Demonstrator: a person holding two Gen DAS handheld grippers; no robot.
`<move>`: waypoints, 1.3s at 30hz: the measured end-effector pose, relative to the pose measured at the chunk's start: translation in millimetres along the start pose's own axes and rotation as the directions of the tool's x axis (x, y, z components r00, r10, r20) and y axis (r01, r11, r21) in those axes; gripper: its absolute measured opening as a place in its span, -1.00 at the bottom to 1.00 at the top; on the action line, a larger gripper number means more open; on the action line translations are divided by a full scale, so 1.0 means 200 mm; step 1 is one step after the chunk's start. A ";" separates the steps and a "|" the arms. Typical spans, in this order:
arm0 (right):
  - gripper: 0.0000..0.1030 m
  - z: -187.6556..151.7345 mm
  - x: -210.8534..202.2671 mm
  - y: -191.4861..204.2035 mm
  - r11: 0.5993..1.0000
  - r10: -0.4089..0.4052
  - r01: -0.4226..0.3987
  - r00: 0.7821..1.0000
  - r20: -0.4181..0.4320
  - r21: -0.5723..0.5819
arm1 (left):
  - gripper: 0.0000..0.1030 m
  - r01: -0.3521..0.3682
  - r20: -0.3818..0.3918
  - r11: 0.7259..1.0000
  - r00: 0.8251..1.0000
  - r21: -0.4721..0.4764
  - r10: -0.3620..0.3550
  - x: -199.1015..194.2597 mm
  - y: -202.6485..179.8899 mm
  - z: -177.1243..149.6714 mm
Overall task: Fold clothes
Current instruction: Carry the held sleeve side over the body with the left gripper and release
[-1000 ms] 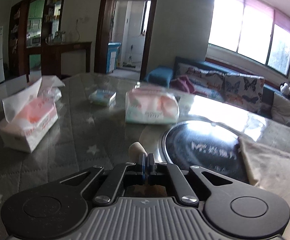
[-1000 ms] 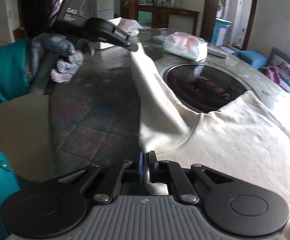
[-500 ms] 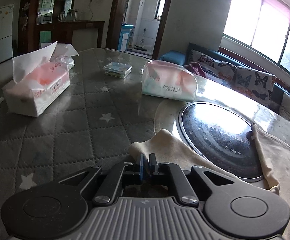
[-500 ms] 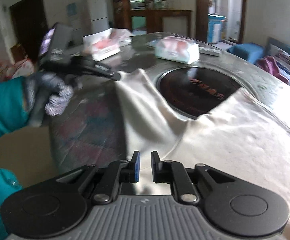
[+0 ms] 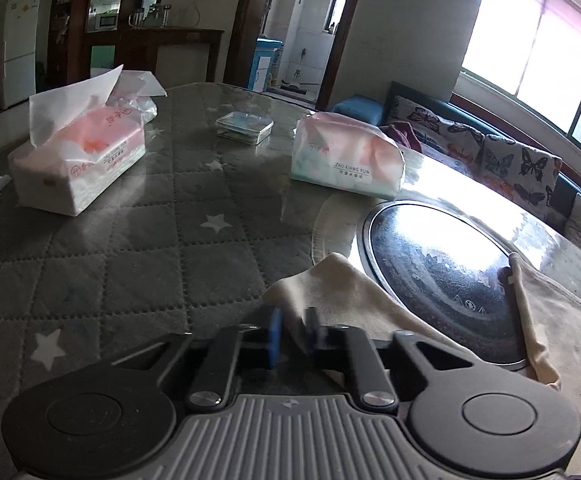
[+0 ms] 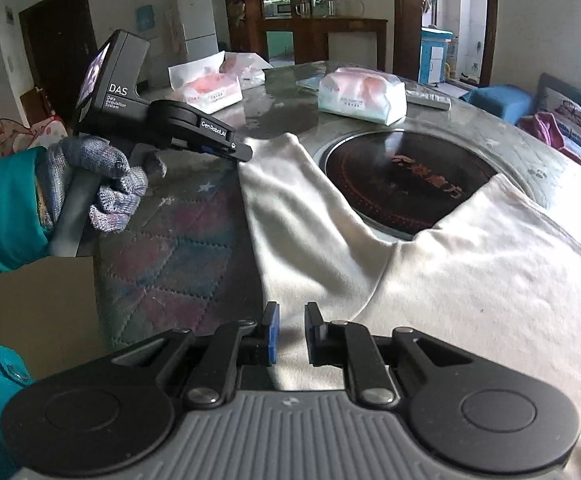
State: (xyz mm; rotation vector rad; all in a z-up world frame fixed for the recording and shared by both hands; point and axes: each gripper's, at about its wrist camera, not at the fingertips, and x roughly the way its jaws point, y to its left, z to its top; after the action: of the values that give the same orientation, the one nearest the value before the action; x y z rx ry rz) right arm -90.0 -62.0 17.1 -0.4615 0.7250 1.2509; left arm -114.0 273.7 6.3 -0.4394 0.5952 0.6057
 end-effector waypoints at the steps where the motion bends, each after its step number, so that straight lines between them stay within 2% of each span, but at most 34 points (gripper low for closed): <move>1: -0.70 0.00 -0.01 0.00 1.000 -0.003 0.003 1.000 0.004 0.004 | -0.92 0.001 0.006 1.000 1.000 0.000 -0.001 0.00 0.00 0.00; 6: -0.69 -0.01 -0.04 -0.05 0.997 -0.054 0.052 0.998 0.032 0.060 | -0.95 0.038 0.067 0.999 0.997 -0.017 -0.036 -0.06 -0.01 0.06; 10: -0.68 -0.02 0.01 -0.08 0.994 -0.081 0.080 0.997 0.002 0.072 | -0.96 0.096 0.129 0.995 0.987 -0.013 -0.094 -0.17 -0.07 0.13; 14: -0.68 -0.04 -0.01 -0.08 0.994 -0.079 0.078 0.997 0.013 0.081 | -0.95 0.175 0.185 0.984 0.966 0.034 -0.178 -0.30 -0.18 0.19; 18: -0.67 -0.05 -0.08 -0.14 0.987 -0.101 0.095 0.994 0.041 0.127 | -0.96 0.283 0.202 0.954 0.933 0.100 -0.298 -0.42 -0.35 0.18; 22: -0.66 -0.09 -0.19 -0.22 0.974 -0.142 0.127 0.988 0.066 0.188 | -0.95 0.389 0.204 0.906 0.885 0.167 -0.418 -0.54 -0.53 0.16; 26: -0.65 -0.15 -0.30 -0.31 0.953 -0.190 0.165 0.979 0.077 0.252 | -0.95 0.487 0.193 0.842 0.825 0.233 -0.531 -0.65 -0.70 0.13; 30: -0.64 -0.24 -0.37 -0.38 0.925 -0.248 0.218 0.967 0.060 0.311 | -0.95 0.584 0.115 0.760 0.766 0.286 -0.632 -0.66 -0.89 0.04; 34: -0.54 -0.34 -0.42 -0.44 0.898 -0.258 0.225 0.965 0.038 0.378 | -0.95 0.670 0.011 0.668 0.704 0.324 -0.710 -0.62 -1.04 -0.08; 37: -0.52 -0.39 -0.41 -0.45 0.888 -0.269 0.245 0.963 0.007 0.388 | -0.92 0.714 -0.102 0.620 0.678 0.325 -0.728 -0.57 -1.14 -0.18; 39: -0.51 -0.43 -0.41 -0.46 0.884 -0.268 0.247 0.963 -0.003 0.396 | -0.77 0.726 -0.167 0.607 0.675 0.325 -0.718 -0.53 -1.16 -0.24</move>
State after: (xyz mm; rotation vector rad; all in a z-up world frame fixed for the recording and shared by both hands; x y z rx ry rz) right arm -34.3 -200.4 9.6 -0.1829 0.8192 0.8349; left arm -54.9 34.1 86.7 -0.2905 0.4764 -0.3085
